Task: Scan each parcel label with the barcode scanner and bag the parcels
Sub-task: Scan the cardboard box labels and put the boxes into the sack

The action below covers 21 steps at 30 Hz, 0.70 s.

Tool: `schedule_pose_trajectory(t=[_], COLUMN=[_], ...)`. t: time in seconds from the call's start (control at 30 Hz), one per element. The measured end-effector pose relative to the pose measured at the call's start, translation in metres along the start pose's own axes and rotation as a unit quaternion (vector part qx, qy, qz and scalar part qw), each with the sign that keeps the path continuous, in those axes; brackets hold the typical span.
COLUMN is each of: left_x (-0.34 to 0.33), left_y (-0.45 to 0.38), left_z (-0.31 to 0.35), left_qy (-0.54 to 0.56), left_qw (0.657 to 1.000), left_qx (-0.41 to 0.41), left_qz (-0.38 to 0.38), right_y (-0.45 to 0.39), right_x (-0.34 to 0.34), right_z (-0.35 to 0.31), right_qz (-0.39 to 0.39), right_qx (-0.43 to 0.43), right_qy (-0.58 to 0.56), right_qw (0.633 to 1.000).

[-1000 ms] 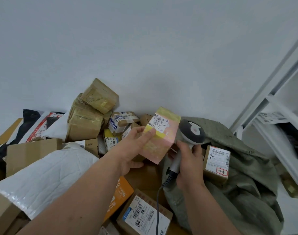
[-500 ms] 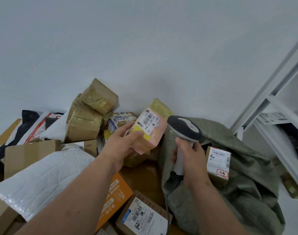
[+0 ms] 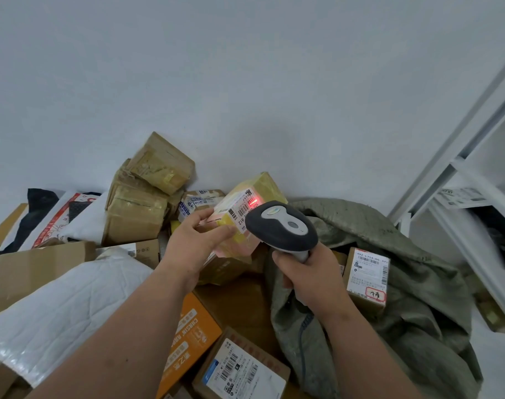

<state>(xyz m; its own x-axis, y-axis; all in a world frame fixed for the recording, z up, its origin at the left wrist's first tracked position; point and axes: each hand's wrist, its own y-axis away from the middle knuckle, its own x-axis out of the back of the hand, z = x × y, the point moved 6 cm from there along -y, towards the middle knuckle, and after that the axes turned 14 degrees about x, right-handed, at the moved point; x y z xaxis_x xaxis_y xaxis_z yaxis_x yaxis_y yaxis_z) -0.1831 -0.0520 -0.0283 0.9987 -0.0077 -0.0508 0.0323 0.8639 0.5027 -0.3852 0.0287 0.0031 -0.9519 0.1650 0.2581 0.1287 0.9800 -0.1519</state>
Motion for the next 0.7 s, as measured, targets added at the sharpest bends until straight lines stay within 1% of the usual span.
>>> schedule_pose_trajectory(t=[0.3, 0.4, 0.5, 0.6, 0.7], left_x=[-0.004, -0.008, -0.013, -0.024, -0.041], left_y=[-0.002, -0.003, -0.002, -0.002, 0.002], left_z=[-0.006, -0.006, -0.006, -0.006, -0.005], left_qy=[-0.012, -0.015, -0.017, -0.016, -0.013], left_qw=[1.0, 1.0, 1.0, 0.999, 0.998], left_qx=[0.014, 0.013, 0.014, 0.02, 0.033], left_qz=[-0.002, -0.003, -0.011, -0.023, -0.049], right_y=[-0.002, -0.002, -0.002, -0.002, -0.002], right_x=[0.002, 0.003, 0.01, 0.021, 0.036], right_z=[0.008, 0.011, 0.015, 0.024, 0.035], right_qz=[-0.01, 0.0, 0.049, 0.129, 0.204], right_qx=[-0.002, -0.001, -0.016, -0.037, -0.052], right_qy=[0.013, 0.006, -0.023, -0.062, -0.072], right_qw=[1.0, 1.0, 0.998, 0.989, 0.975])
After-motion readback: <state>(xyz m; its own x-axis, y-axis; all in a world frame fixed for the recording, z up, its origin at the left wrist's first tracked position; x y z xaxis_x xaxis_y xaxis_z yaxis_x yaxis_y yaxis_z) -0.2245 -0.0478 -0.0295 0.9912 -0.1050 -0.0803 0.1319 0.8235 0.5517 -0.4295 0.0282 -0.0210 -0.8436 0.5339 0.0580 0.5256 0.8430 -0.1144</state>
